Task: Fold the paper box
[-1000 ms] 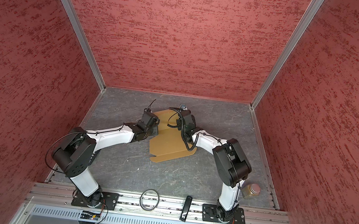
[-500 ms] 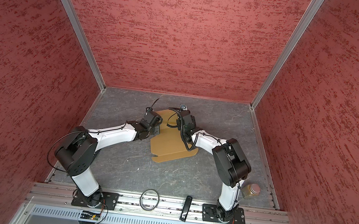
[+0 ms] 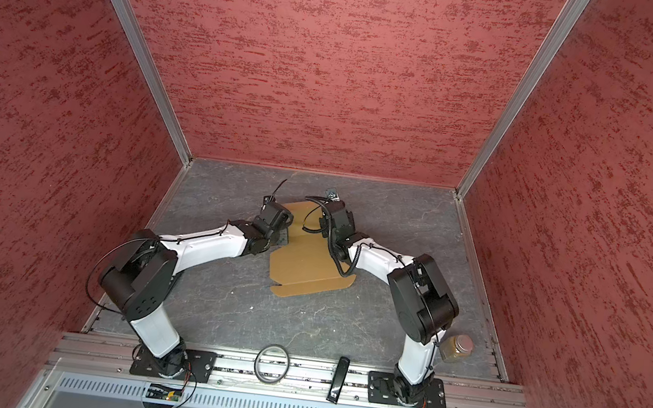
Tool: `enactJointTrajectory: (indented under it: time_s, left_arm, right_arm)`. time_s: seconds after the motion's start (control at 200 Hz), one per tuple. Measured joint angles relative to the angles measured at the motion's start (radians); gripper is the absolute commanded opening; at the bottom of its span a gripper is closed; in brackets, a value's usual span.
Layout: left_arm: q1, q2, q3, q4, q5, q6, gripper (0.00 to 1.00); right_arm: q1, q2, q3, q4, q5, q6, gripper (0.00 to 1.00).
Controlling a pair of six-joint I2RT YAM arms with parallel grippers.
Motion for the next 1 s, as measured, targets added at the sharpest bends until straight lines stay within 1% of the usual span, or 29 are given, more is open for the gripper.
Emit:
enactJointTrajectory:
  time_s: [0.316,0.456,0.776,0.997]
  left_arm:
    - [0.009,0.0,-0.002,-0.005,0.026,0.005,0.09]
    - [0.021,0.011,0.013,-0.043,0.048,0.012,0.09]
    - [0.039,0.074,0.128,-0.169,0.127,0.037,0.09]
    - [0.075,0.14,0.264,-0.311,0.217,0.073,0.09]
  right_arm:
    - [-0.001,-0.046,-0.038,0.0,-0.04,0.024,0.45]
    - [-0.002,-0.072,-0.055,-0.013,-0.063,0.036,0.48]
    - [-0.01,-0.095,-0.052,-0.12,-0.087,0.074,0.53]
    - [-0.017,-0.115,-0.038,-0.221,-0.107,0.113,0.59]
